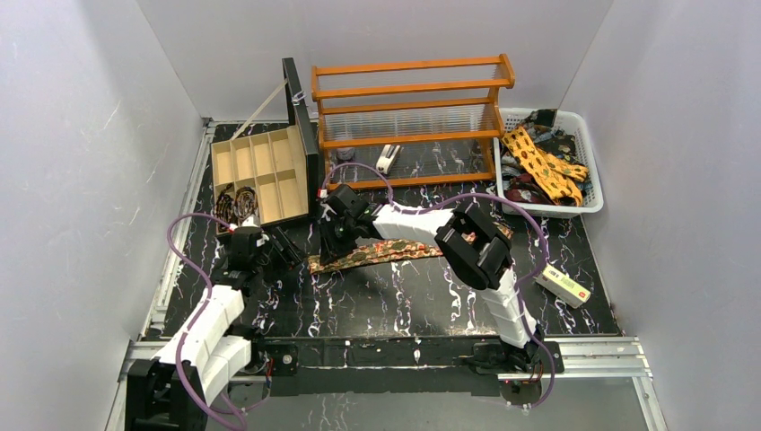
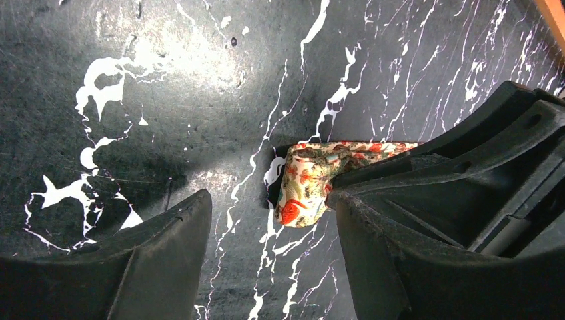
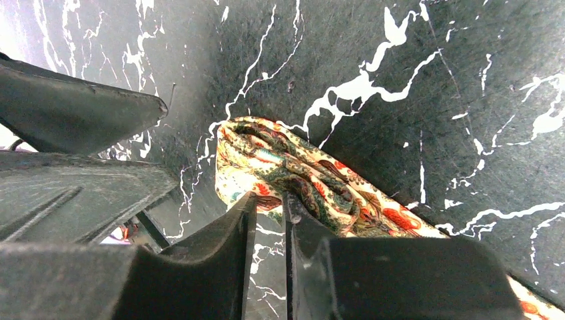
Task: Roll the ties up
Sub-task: Roll the tie at the center of the board.
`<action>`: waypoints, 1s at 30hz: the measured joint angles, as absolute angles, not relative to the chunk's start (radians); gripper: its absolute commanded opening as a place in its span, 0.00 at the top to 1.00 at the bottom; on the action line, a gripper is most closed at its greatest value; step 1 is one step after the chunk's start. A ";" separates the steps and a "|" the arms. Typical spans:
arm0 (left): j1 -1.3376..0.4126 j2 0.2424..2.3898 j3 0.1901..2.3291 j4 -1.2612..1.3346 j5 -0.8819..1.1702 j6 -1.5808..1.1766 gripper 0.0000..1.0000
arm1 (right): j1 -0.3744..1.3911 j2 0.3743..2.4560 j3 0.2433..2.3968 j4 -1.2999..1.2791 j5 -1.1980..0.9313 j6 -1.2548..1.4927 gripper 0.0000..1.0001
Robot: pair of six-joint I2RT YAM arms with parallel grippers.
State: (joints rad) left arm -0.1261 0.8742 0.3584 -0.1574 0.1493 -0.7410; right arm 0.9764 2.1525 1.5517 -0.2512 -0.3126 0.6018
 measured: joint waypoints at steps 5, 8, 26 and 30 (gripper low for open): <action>-0.126 0.900 0.354 -0.149 0.177 -0.740 0.34 | 0.974 2.152 1.581 -0.278 -0.309 0.596 0.63; -0.126 0.913 0.354 -0.132 0.195 -0.740 0.34 | 0.972 2.130 1.590 -0.292 -0.305 0.594 0.61; -0.126 0.942 0.333 -0.055 0.270 -0.743 0.36 | 0.920 2.012 1.445 -0.281 -0.271 0.625 0.62; -0.126 0.949 0.327 -0.038 0.285 -0.743 0.37 | 0.915 2.034 1.445 -0.266 -0.294 0.632 0.64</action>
